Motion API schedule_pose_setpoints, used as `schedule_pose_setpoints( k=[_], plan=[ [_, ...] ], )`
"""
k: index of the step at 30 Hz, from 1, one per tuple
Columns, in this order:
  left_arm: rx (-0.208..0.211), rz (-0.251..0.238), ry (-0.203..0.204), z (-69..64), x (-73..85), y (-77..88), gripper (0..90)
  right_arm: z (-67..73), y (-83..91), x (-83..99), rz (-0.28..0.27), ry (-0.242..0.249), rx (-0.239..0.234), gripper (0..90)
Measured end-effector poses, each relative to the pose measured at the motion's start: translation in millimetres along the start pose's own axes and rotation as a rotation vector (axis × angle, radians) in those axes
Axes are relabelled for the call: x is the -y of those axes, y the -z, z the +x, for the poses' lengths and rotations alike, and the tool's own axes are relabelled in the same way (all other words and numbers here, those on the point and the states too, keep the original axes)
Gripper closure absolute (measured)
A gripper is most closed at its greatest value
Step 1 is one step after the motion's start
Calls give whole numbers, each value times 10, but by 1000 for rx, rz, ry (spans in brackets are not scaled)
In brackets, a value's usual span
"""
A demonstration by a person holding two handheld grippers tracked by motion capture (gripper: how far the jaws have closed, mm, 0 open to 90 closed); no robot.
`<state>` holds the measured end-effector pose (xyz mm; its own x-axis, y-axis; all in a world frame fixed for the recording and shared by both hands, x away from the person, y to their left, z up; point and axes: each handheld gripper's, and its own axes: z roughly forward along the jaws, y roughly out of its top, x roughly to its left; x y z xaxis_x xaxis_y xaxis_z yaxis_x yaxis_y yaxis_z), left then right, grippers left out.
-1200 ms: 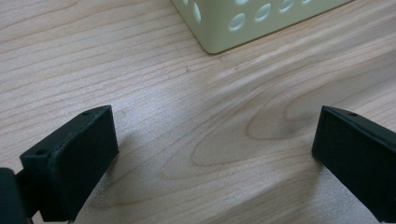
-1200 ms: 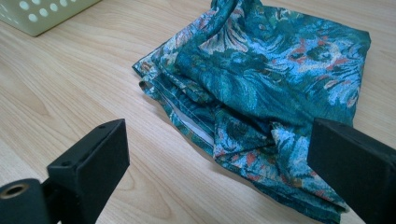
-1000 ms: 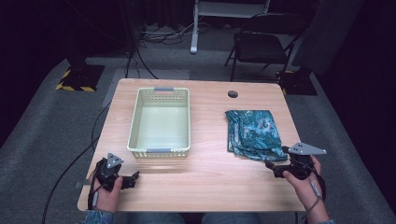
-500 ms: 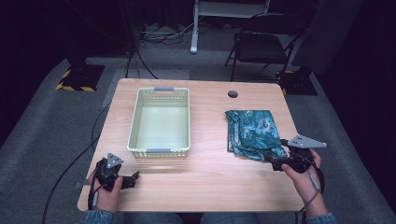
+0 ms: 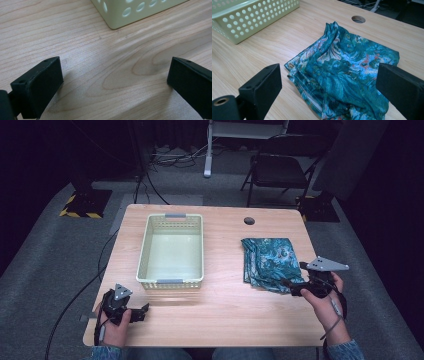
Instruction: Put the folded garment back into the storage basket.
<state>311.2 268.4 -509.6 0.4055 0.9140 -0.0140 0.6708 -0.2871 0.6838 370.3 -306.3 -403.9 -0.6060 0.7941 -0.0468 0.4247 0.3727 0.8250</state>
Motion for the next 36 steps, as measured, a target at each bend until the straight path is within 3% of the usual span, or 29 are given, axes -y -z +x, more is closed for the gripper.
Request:
schedule_pose_setpoints(
  k=[21,30,36],
  plan=[
    [6,0,-5,8,0,0,2,0,-121,-199,-18,6,0,53],
    [6,0,-6,8,-1,0,2,9,-188,-286,-5,32,5,43],
    [6,0,-6,7,-1,0,2,1,-233,-317,-3,17,-4,41]
  ],
)
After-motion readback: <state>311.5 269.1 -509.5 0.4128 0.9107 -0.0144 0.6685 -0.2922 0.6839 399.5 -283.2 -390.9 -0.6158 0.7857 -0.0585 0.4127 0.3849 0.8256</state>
